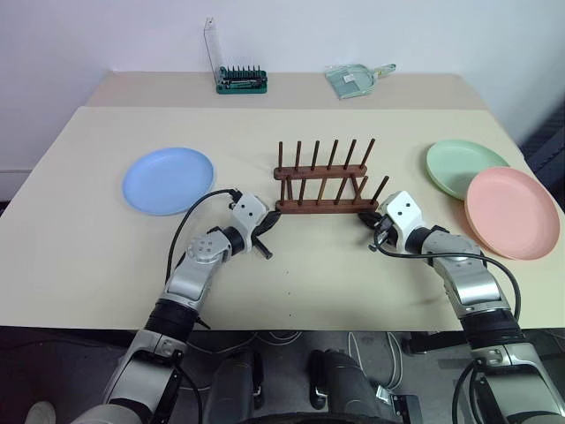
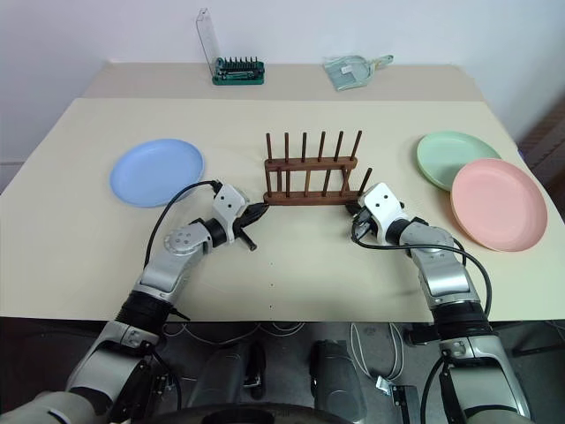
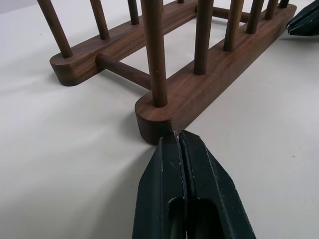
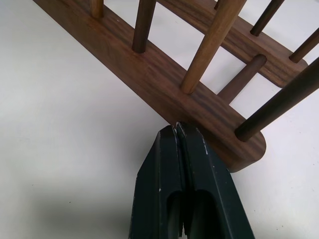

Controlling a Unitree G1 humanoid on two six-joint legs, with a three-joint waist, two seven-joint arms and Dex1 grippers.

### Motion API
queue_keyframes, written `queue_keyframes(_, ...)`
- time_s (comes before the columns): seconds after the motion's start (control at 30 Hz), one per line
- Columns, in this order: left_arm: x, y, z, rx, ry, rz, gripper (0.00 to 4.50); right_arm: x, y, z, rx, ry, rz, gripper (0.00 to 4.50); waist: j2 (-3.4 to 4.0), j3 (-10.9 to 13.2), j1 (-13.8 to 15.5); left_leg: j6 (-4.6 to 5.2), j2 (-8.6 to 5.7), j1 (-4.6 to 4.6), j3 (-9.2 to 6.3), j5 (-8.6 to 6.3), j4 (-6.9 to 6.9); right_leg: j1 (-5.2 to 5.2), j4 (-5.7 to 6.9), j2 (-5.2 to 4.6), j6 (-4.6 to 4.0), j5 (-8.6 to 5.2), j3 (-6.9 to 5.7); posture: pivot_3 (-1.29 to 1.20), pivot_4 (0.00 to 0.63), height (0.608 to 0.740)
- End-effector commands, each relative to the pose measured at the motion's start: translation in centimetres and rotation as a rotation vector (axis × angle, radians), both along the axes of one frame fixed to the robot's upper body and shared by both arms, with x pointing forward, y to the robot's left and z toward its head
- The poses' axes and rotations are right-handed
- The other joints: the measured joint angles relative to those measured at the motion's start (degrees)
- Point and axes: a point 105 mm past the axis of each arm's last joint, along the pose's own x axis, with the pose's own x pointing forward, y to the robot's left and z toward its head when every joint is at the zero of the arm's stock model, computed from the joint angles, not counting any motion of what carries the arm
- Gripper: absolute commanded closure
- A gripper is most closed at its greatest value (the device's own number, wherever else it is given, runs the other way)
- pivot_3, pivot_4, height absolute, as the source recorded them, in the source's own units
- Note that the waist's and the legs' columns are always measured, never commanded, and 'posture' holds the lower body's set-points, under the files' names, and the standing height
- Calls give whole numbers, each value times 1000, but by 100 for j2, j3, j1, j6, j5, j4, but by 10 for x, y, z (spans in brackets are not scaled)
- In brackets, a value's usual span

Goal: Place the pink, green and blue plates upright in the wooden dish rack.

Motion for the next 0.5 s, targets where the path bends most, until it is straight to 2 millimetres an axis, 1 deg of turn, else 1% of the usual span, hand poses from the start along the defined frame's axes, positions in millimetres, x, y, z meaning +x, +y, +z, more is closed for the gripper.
queue_keyframes(0.03,-5,8,-3,-4,13,2,4480,-11,-7,23,12,-56,32,4500,0,0,4,0,0,-1,0,0,0,0,-1,0,0,0,0,0,150,740)
queue_keyframes(0.07,-10,8,2,-26,8,-21,4480,-17,-11,29,24,-53,42,4500,0,0,0,0,0,-3,0,0,-1,-2,-2,0,1,-1,0,0,150,740)
queue_keyframes(0.17,-30,6,21,-104,-8,-143,4500,-35,-36,45,6,-31,9,3725,0,1,0,2,0,-16,3,-1,-7,-12,-6,-5,10,-4,1,0,150,740)
queue_keyframes(0.23,-46,1,32,-129,-11,-250,4500,-39,-58,56,-24,-47,-56,2726,-1,3,4,4,-1,-19,6,-3,-9,-16,-9,-14,9,-5,0,0,150,740)
queue_keyframes(0.27,-51,0,34,-134,-7,-284,4500,-40,-65,60,-31,-55,-82,2231,-3,3,4,3,-1,-19,6,-3,-9,-16,-9,-16,7,-6,-1,0,150,740)
queue_keyframes(0.3,-57,-2,36,-129,-5,-327,4500,-40,-75,64,-45,-67,-119,1745,-3,3,5,2,-1,-18,5,-3,-9,-16,-11,-16,7,-6,-1,0,150,740)
queue_keyframes(0.33,-63,-6,37,-113,-8,-377,4500,-40,-88,68,-68,-81,-175,1153,-3,3,5,2,-1,-16,5,-3,-8,-14,-10,-15,5,-6,-1,0,150,740)
queue_keyframes(0.37,-67,-8,38,-101,-9,-410,4500,-39,-97,70,-83,-90,-211,570,-3,3,4,0,-1,-13,4,-4,-6,-12,-10,-15,4,-6,-1,0,150,740)
queue_keyframes(0.4,-72,-11,38,-92,-3,-455,4500,-39,-108,72,-86,-98,-263,174,-2,3,4,-1,-1,-13,4,-4,-6,-12,-10,-16,3,-5,-1,0,150,740)
queue_keyframes(0.43,-76,-14,39,-85,-2,-493,4500,-39,-118,72,-91,-98,-307,37,-2,3,3,-2,-1,-12,4,-4,-6,-12,-10,-16,3,-5,-1,0,150,740)
queue_keyframes(0.5,-81,-19,41,-81,-1,-553,4500,-39,-134,66,-122,-81,-387,37,-2,3,4,-1,-1,-12,5,-4,-6,-12,-12,-15,3,-5,-1,0,150,740)
